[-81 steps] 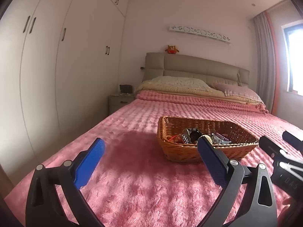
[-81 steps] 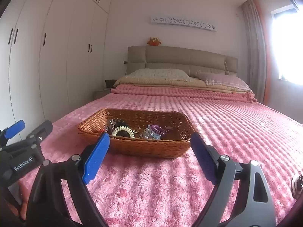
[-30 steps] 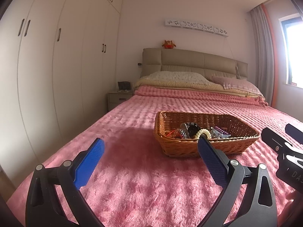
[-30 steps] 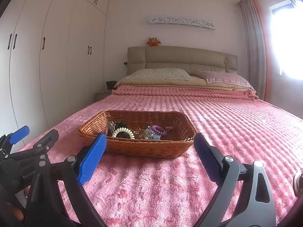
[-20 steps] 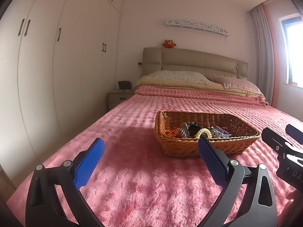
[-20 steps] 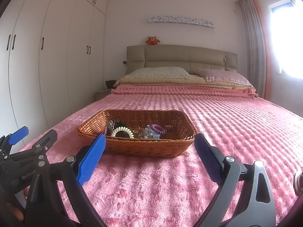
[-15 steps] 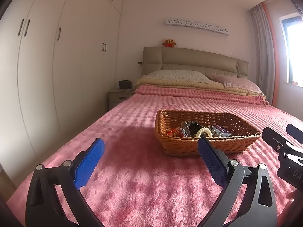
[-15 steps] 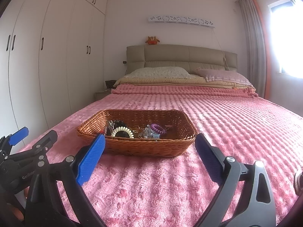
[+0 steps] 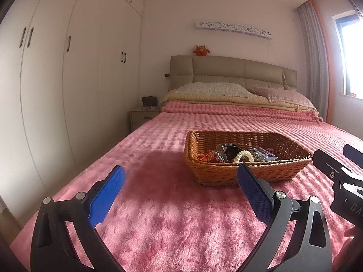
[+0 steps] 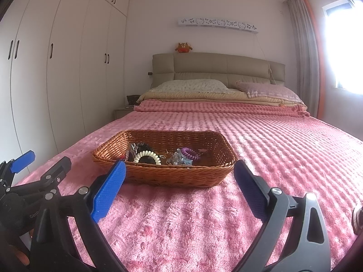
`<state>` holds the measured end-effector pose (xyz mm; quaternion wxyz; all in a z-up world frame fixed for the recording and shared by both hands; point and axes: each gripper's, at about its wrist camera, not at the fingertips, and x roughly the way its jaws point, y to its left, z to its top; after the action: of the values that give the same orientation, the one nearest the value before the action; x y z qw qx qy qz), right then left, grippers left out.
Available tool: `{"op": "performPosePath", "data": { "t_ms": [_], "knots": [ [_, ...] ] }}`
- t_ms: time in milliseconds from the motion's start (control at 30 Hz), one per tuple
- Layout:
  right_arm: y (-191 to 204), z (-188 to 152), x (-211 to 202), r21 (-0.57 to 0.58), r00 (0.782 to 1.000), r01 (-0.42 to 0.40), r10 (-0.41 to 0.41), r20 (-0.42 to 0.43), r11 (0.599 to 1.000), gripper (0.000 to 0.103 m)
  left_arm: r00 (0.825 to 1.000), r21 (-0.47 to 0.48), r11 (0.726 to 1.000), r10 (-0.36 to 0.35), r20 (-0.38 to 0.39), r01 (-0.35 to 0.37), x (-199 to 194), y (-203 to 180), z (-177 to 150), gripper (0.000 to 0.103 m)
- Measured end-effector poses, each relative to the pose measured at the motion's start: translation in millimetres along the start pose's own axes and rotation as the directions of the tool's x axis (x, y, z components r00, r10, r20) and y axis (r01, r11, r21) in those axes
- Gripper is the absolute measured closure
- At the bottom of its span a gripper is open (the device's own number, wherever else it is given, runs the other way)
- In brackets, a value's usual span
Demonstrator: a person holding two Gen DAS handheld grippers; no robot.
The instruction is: Organize jewelry
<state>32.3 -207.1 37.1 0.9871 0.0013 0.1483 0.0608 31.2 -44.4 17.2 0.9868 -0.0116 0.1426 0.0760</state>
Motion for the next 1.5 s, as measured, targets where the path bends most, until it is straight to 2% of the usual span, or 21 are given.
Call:
{"op": "performPosePath", "data": {
  "t_ms": [1500],
  "knots": [
    [1.6, 0.6, 1.6, -0.004, 1.000, -0.001, 0.001, -0.005, 1.000, 0.011, 1.000, 0.003, 1.000, -0.009, -0.016, 0.009, 1.3, 0.0, -3.8, 0.008]
  ]
}}
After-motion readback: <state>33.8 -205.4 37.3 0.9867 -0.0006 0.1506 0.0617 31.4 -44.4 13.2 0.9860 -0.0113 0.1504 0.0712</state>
